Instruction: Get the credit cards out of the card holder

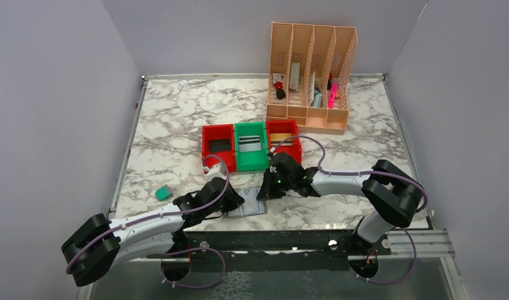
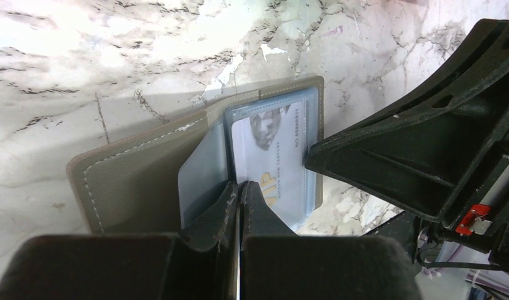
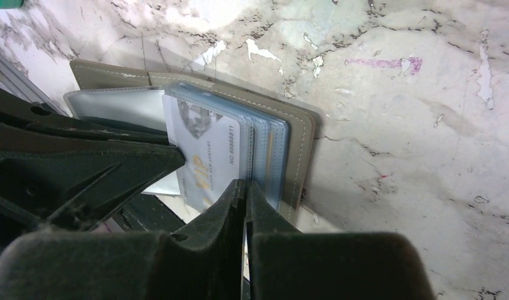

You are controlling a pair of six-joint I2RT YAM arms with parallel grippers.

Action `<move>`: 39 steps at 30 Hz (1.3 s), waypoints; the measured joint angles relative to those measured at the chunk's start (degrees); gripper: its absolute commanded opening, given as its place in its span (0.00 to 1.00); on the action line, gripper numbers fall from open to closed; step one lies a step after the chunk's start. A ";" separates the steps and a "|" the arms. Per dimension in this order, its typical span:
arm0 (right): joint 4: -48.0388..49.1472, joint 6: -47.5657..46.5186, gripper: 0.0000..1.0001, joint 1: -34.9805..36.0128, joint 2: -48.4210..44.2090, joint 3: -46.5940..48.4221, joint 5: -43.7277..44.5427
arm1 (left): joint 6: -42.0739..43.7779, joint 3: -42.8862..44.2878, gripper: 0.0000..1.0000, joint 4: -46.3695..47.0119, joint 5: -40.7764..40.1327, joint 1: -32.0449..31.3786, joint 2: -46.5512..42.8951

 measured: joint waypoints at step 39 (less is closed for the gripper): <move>-0.22 0.26 0.01 0.09 -0.09 0.00 1.66 | 3.74 3.15 0.14 -8.22 0.07 1.86 -1.49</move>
